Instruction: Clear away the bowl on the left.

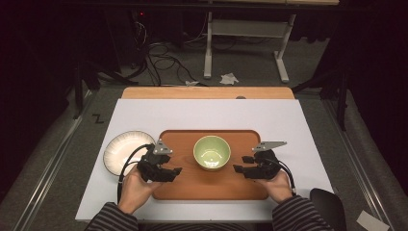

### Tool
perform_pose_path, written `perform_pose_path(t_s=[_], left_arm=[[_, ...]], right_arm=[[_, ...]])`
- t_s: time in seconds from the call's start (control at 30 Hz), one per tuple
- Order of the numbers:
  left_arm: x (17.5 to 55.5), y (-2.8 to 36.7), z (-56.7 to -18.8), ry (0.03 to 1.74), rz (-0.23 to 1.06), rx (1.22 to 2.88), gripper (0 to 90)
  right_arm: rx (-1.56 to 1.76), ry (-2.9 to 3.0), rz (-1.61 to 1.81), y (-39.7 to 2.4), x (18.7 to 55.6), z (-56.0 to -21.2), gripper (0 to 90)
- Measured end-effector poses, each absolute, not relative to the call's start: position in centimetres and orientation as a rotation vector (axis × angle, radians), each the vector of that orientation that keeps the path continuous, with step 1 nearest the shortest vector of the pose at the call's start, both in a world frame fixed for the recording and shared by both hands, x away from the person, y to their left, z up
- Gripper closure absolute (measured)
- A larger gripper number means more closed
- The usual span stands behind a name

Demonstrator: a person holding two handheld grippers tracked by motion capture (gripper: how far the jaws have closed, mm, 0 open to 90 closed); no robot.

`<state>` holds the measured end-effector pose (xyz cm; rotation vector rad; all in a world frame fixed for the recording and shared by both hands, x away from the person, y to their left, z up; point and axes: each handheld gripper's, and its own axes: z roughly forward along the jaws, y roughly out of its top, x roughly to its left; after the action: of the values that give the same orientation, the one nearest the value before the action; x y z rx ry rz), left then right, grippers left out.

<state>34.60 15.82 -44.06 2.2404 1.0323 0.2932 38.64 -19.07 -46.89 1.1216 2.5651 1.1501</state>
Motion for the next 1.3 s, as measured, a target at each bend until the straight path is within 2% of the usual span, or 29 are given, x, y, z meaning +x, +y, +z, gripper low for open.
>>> perform_pose_path(t_s=[1.3], left_arm=[[34.5,14.4,-46.9,1.053,0.220,2.307,40.6]], right_arm=[[1.101,2.563,1.144,-19.0,38.5,-46.9,46.4]])
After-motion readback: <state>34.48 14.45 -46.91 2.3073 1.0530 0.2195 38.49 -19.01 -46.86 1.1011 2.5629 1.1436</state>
